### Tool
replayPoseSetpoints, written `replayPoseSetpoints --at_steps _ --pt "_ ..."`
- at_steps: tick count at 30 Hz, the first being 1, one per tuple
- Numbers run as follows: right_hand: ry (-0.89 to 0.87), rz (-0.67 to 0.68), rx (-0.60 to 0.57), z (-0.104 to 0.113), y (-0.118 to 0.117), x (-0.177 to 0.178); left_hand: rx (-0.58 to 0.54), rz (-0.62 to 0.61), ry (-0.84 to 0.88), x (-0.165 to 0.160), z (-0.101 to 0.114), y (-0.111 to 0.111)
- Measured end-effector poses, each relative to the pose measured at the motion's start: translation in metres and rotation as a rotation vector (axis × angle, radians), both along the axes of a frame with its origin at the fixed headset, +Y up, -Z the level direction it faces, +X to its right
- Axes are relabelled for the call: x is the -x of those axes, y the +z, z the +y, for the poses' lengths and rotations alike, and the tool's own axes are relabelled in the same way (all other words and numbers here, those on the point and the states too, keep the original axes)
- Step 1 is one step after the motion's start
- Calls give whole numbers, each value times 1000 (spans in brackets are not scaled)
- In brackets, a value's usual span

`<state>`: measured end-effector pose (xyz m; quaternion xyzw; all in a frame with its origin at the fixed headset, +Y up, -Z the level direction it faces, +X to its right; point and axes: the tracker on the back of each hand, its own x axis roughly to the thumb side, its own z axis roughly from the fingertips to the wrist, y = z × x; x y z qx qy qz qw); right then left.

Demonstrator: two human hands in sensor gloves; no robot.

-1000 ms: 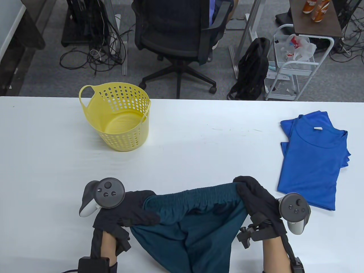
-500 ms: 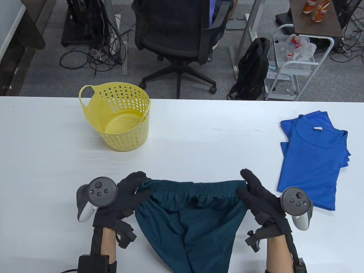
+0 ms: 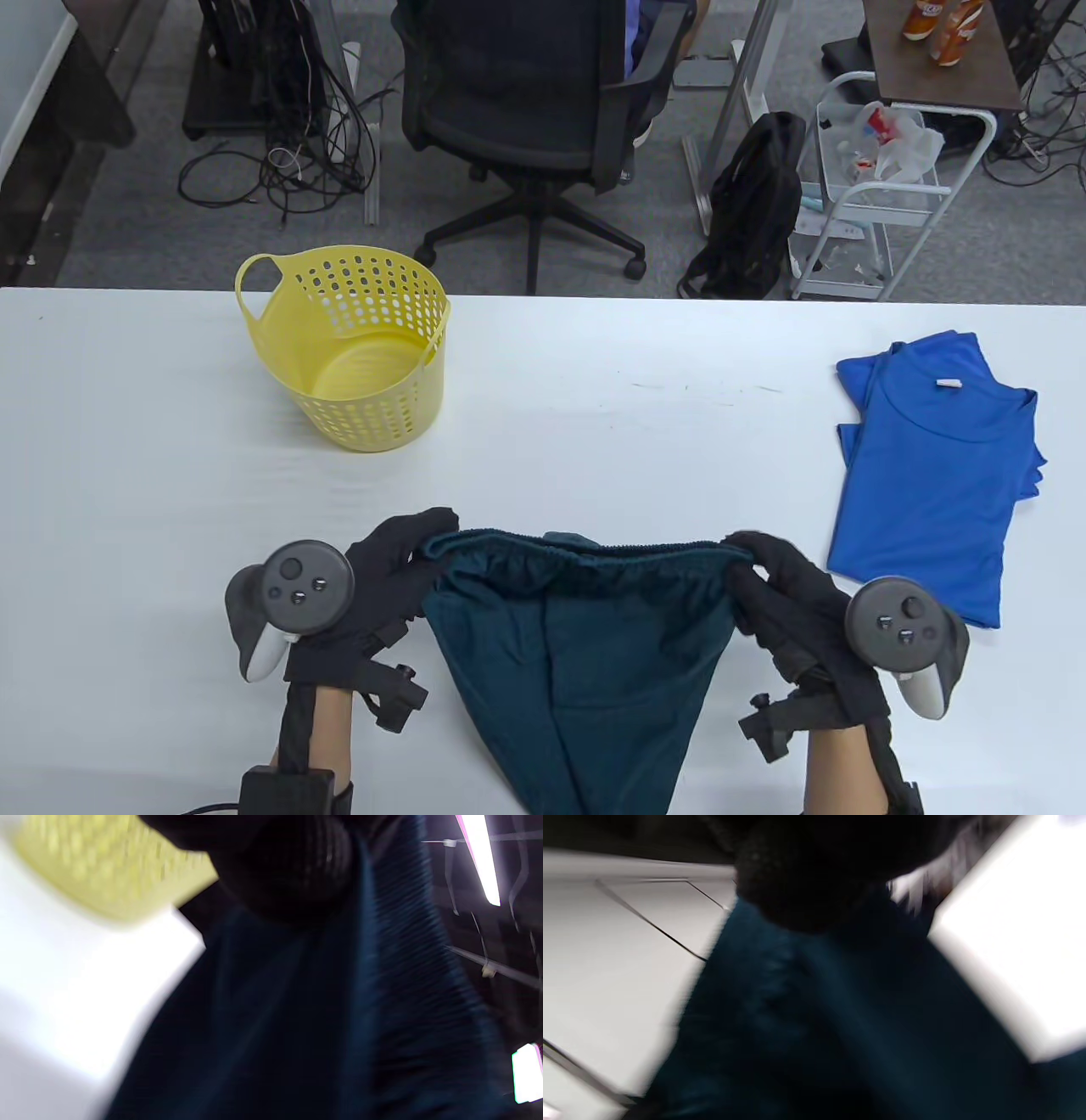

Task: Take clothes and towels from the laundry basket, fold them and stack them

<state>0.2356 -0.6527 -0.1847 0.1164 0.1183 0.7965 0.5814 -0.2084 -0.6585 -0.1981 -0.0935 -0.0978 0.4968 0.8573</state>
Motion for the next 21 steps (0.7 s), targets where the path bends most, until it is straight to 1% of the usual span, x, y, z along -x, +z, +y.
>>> replayPoseSetpoints --at_steps 1,2,3,4,5,6,7,8,9,10,12,13,14,15,16,17,18,19,20,21 --pt "-48 42 53 -2 -6 0 87 -29 29 1 0 -8" --pt "-60 68 174 -4 -23 -1 218 -56 0 1 1 -25" --pt "30 -8 284 -5 -43 -4 324 -74 -40 -4 2 -43" --pt "75 -72 312 -1 -50 -4 371 -57 -42 -9 4 -53" --pt "137 -196 198 19 -60 -2 332 -5 -11 -19 16 -64" --pt "152 -247 58 34 -62 0 245 30 -5 -26 27 -67" --pt "152 -337 -179 59 -60 2 5 78 -20 -35 50 -70" --pt "135 -403 -381 80 -55 2 -241 143 -52 -42 75 -66" --pt "119 -440 -517 95 -50 0 -381 184 -60 -45 91 -62" --pt "80 -473 -656 114 -39 -4 -531 187 -57 -48 110 -53" --pt "-13 -467 -812 131 -19 -12 -690 136 -77 -50 133 -36" --pt "-30 -449 -842 133 -11 -16 -738 117 -95 -50 137 -28" --pt "-32 -426 -857 129 -2 -23 -786 96 -125 -50 138 -16" --pt "-22 -398 -852 120 5 -28 -813 81 -153 -50 134 -8" --pt "-13 -372 -843 112 9 -31 -818 59 -196 -50 126 1" --pt "12 -349 -812 95 13 -35 -799 47 -253 -50 113 10" --pt "56 -336 -760 81 17 -38 -774 29 -301 -50 101 16" --pt "141 -296 -683 63 19 -40 -714 -7 -399 -52 80 21" --pt "202 -277 -635 52 20 -41 -667 -24 -461 -54 65 23" --pt "312 -250 -550 33 18 -40 -577 -75 -557 -60 36 23"
